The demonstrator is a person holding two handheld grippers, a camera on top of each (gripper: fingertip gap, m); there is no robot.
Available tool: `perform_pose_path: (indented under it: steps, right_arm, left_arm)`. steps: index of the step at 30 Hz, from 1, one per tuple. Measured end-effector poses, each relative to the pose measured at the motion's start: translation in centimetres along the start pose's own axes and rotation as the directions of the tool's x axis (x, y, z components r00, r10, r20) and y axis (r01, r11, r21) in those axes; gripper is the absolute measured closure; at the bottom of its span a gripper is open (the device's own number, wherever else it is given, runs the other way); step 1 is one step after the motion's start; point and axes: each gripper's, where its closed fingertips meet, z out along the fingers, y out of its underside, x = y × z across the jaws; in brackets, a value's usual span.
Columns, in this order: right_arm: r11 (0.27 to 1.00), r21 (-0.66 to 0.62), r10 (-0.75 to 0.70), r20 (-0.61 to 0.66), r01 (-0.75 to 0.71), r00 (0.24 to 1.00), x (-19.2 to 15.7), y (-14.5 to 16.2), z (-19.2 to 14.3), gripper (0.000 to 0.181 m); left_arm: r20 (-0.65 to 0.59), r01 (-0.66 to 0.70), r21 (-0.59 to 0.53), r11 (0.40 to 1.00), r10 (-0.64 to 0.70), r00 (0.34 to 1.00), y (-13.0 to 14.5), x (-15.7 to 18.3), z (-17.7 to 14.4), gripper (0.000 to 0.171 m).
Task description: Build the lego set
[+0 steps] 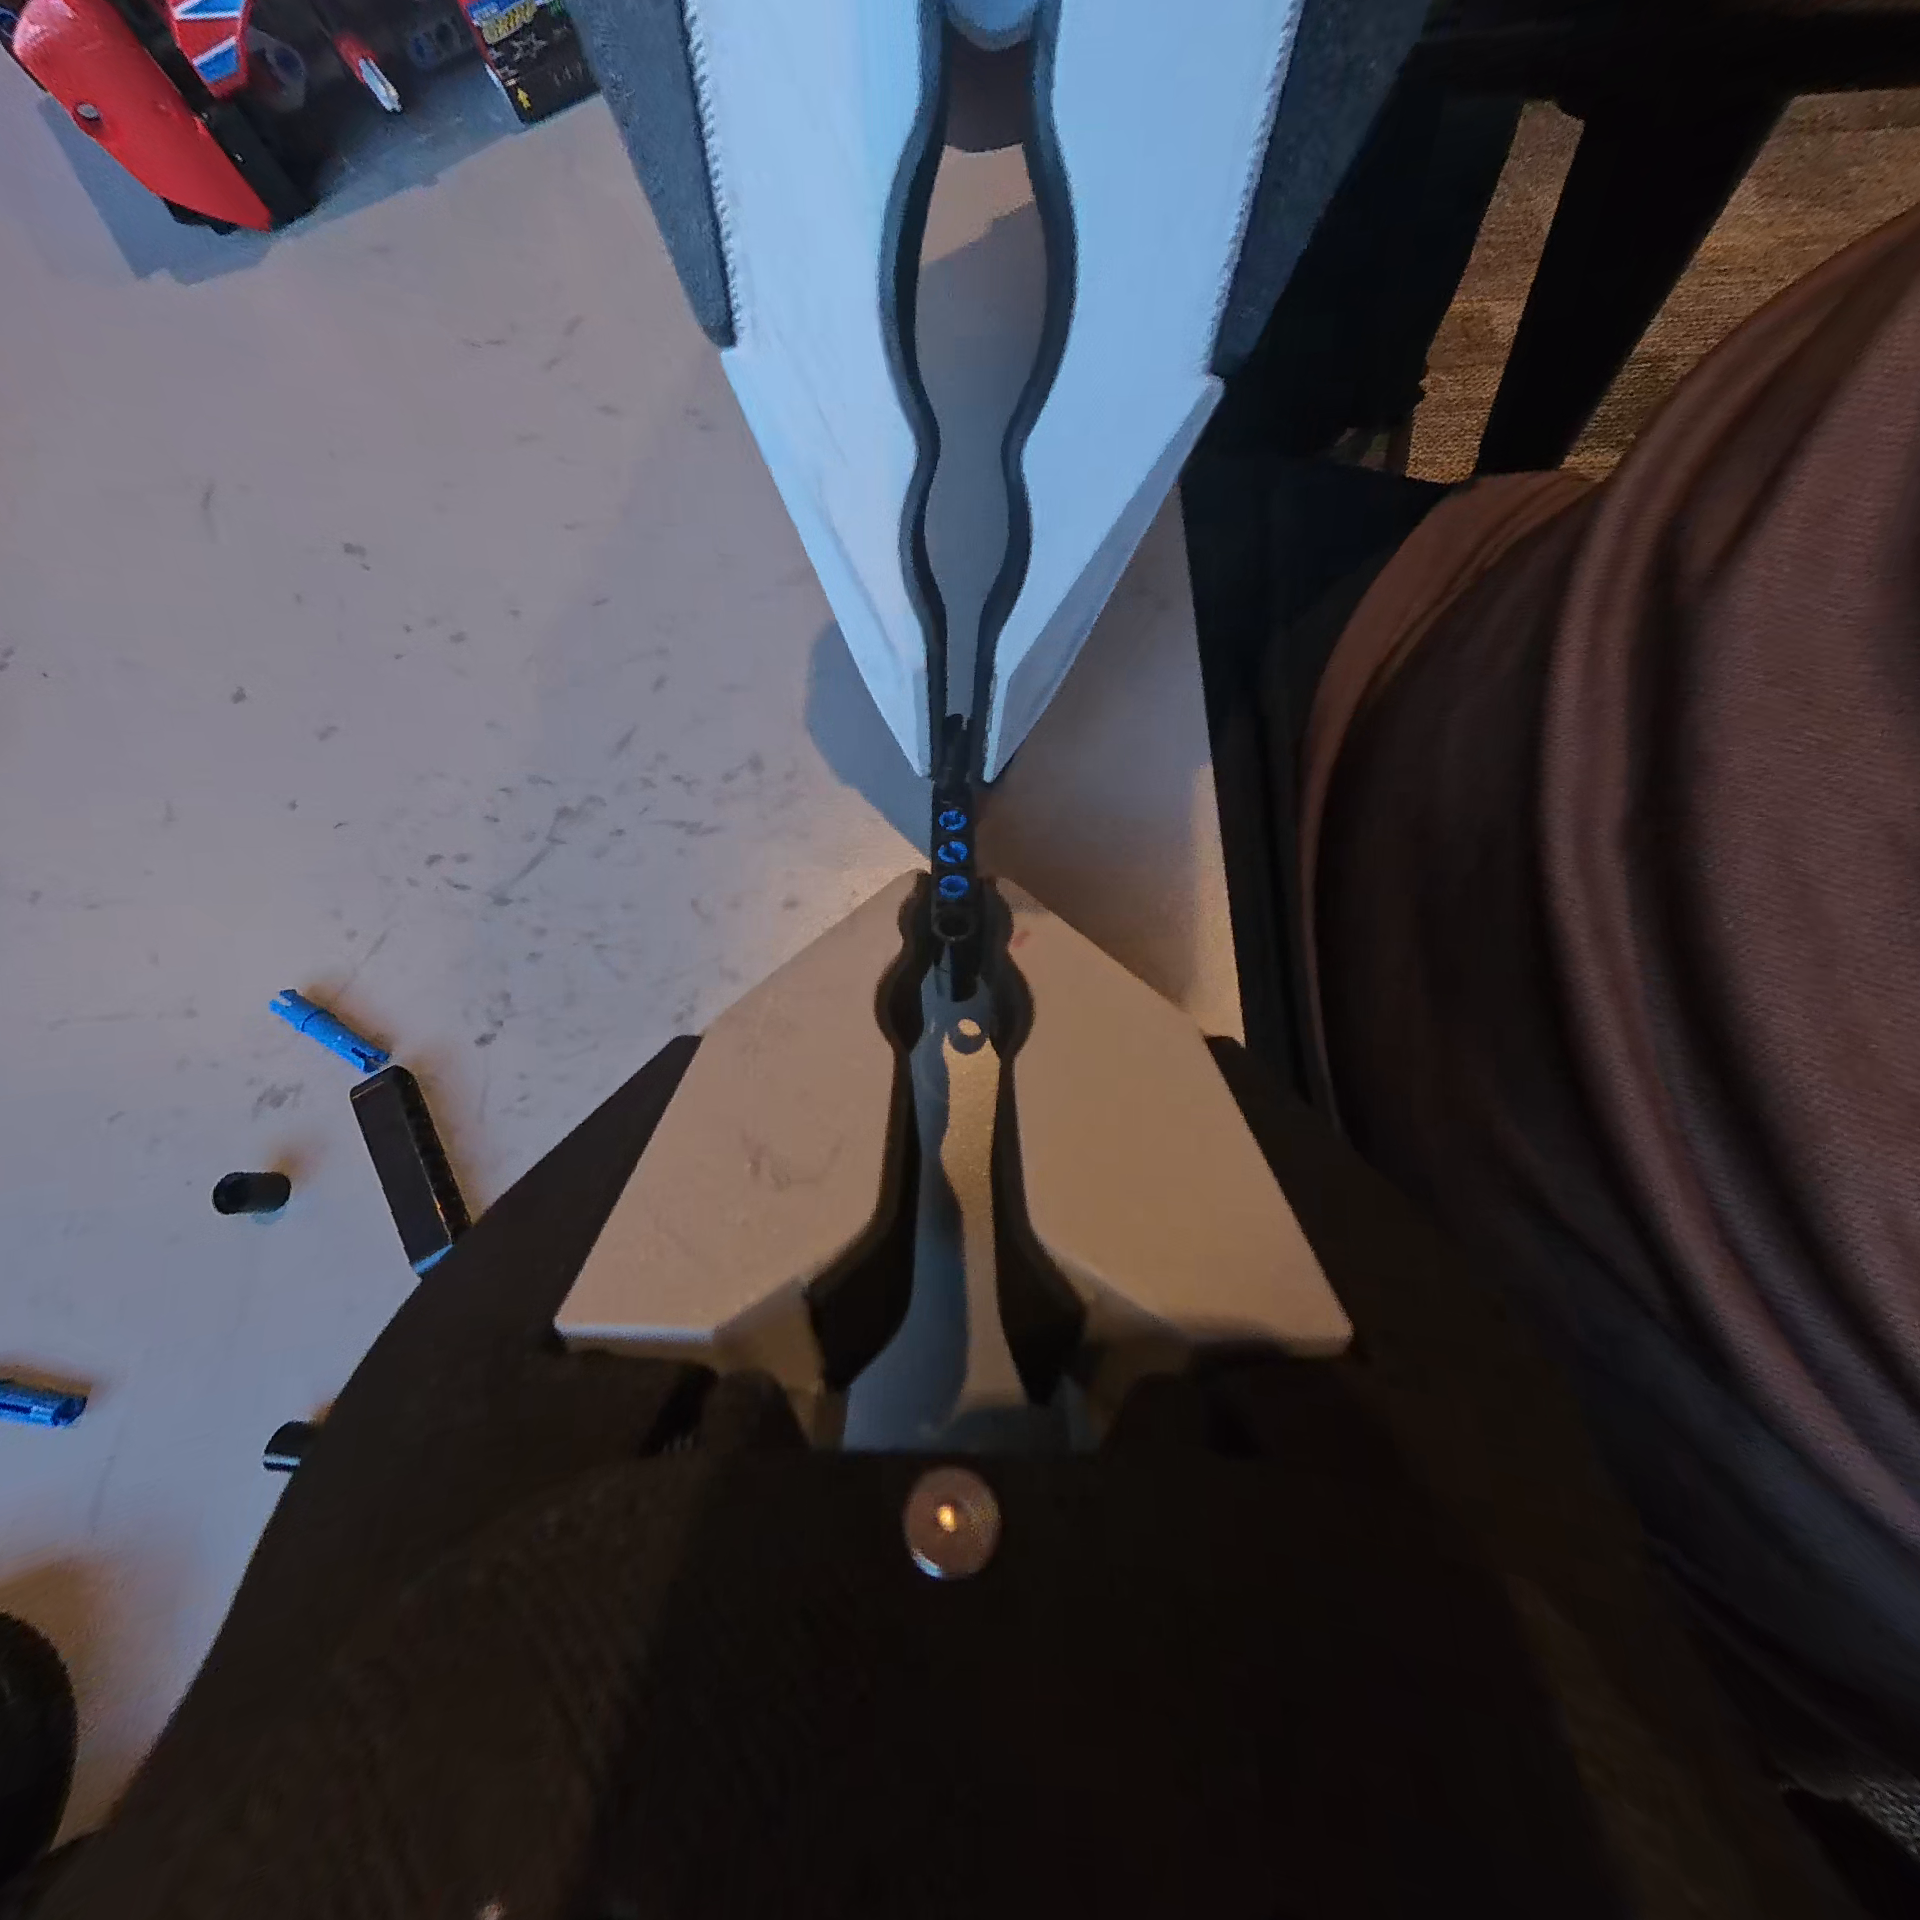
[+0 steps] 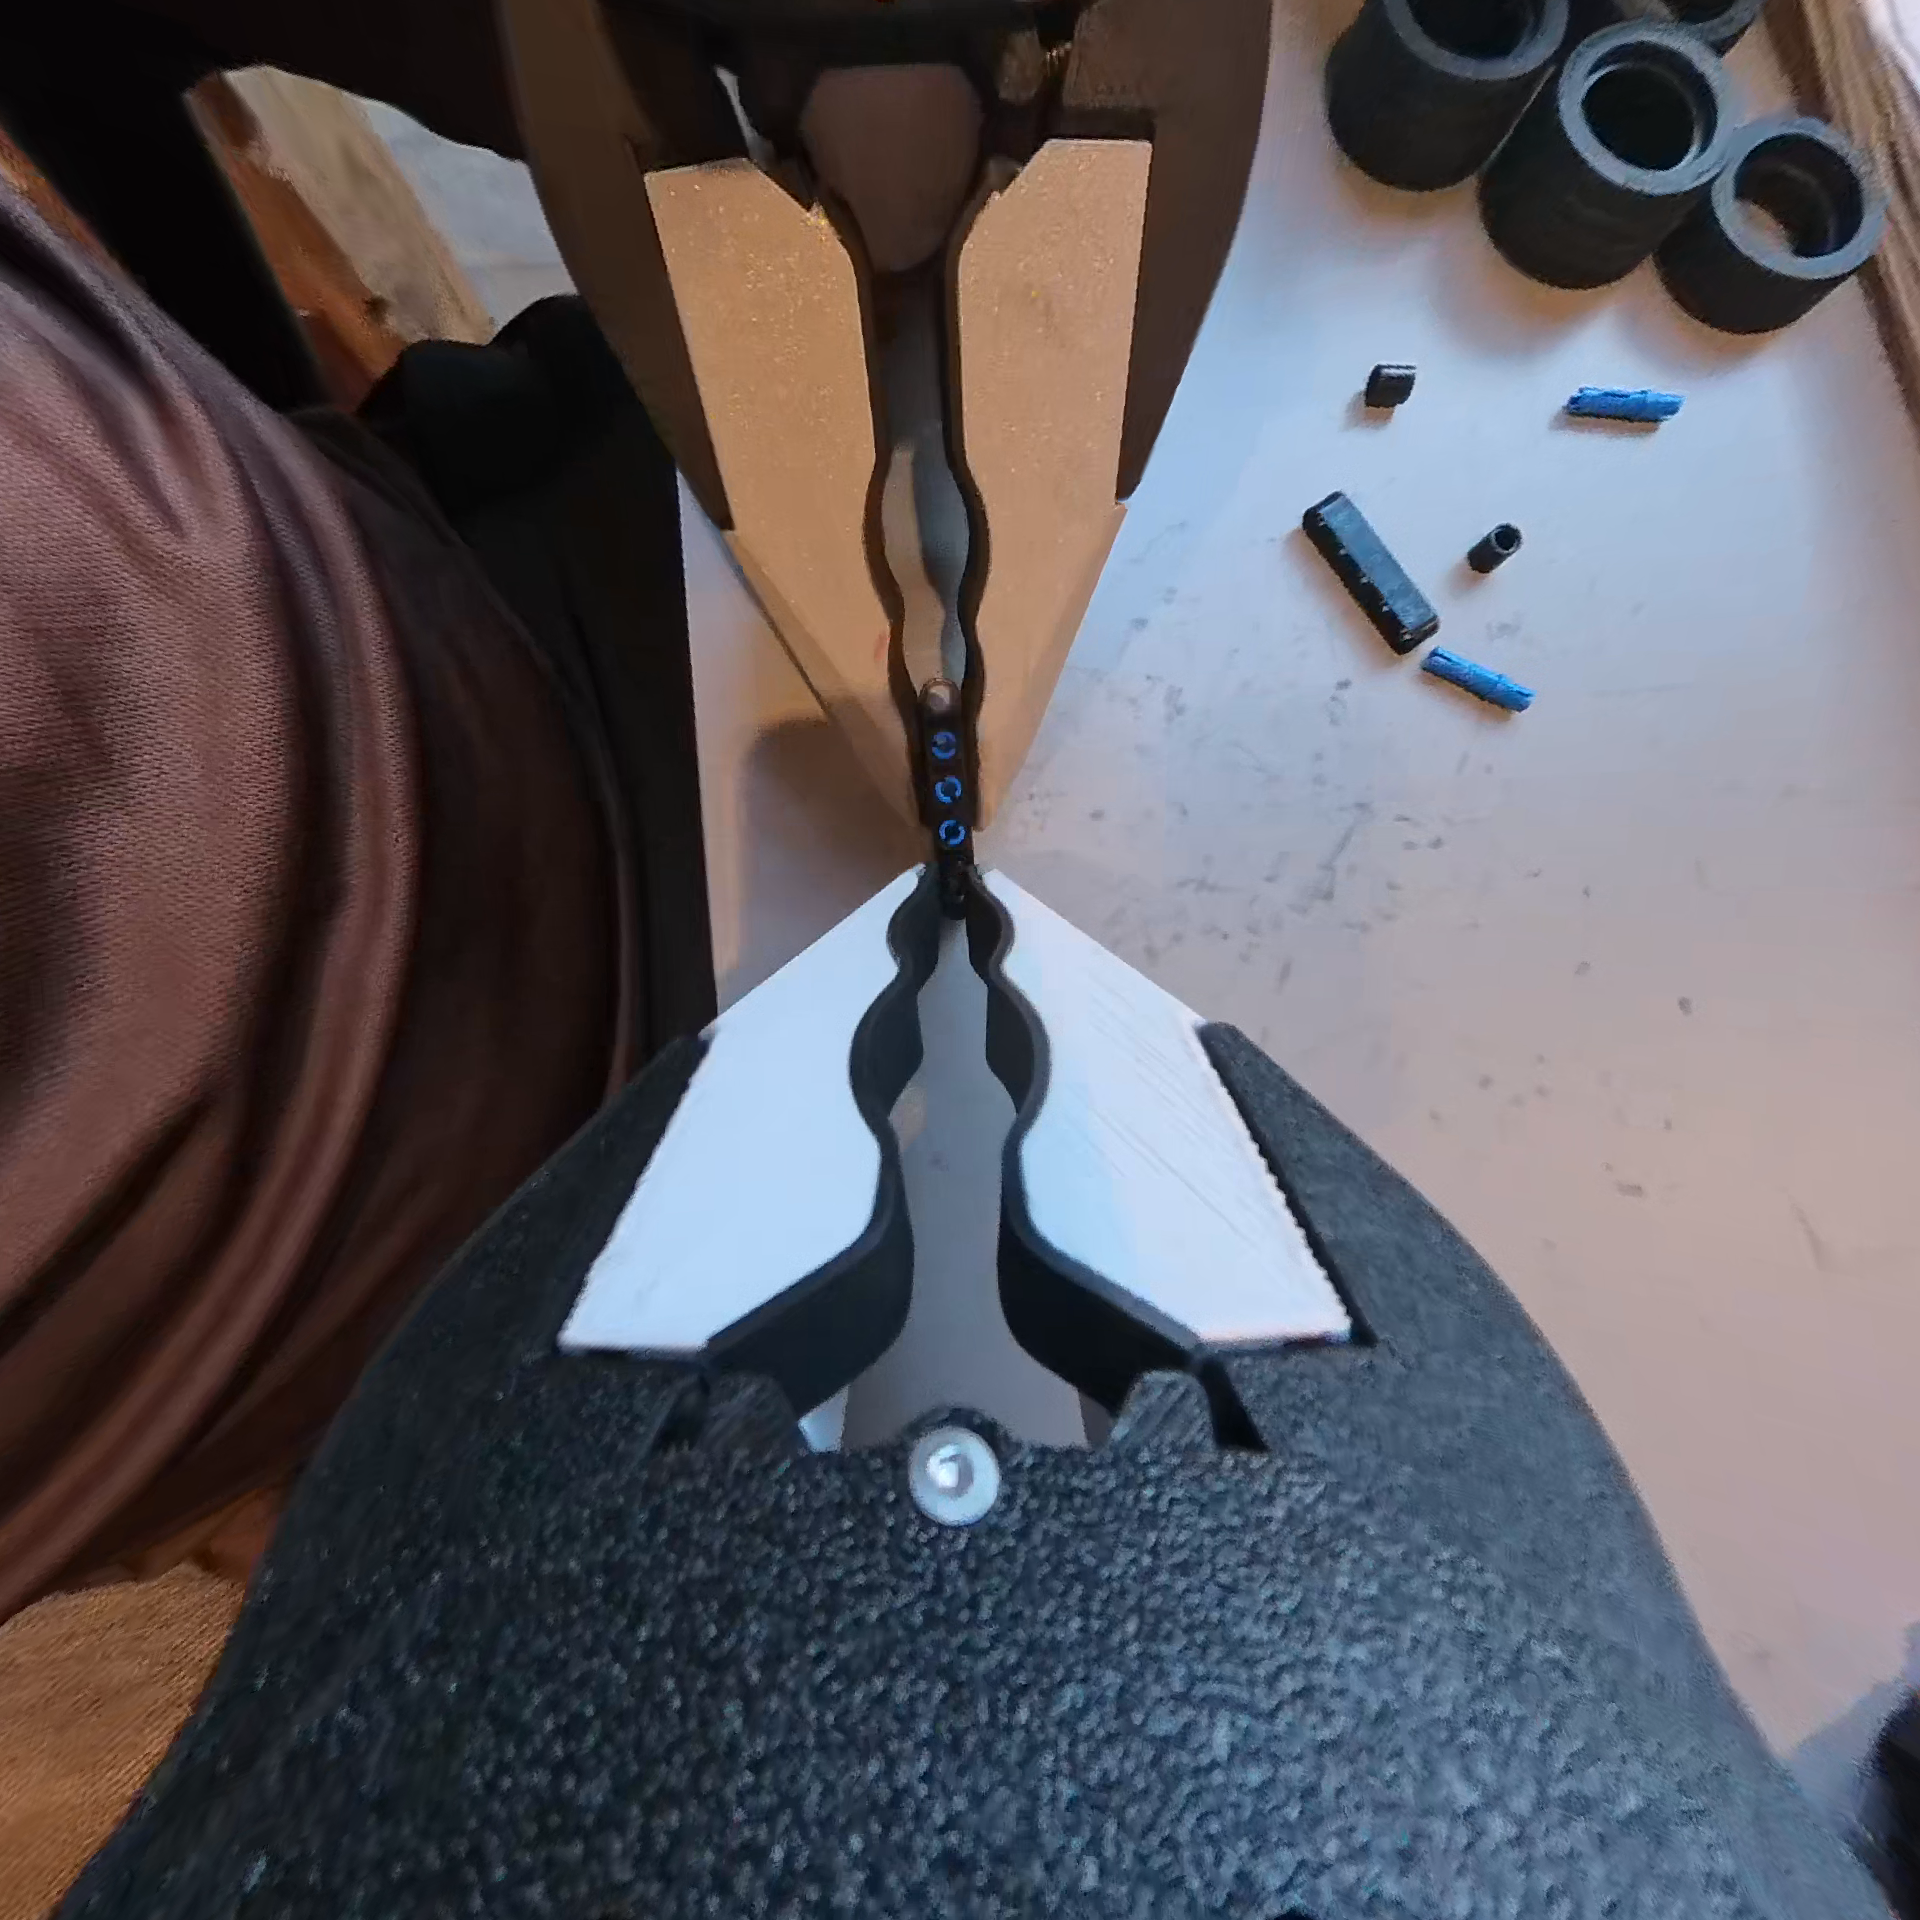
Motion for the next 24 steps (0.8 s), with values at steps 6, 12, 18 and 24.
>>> perform_pose_path:
  steps: [6,12,18,24]
  right_arm:
    - [0.997,-0.017,0.077,0.152,-0.075,0.985,-0.2,0.2,0.3,0.177]
    - [1.000,-0.002,-0.016,-0.004,0.016,1.000,-0.1,0.1,0.3,0.176]
    - [0.960,0.199,0.182,0.083,-0.196,0.980,0.6,-1.1,-1.9,0.181]
    - [0.985,0.125,0.119,0.028,-0.121,0.993,0.3,-0.5,-1.3,0.181]
  left_arm:
    - [-0.006,-0.003,-0.002,1.000,0.003,1.000,0.0,0.1,0.0,0.166]
    - [-0.013,0.019,-0.004,1.000,-0.019,1.000,0.1,0.0,0.0,0.166]
    - [0.008,-0.006,-0.008,1.000,0.006,1.000,0.0,0.0,0.2,0.167]
    - [0.005,0.001,-0.007,1.000,-0.001,1.000,0.0,-0.1,0.2,0.166]
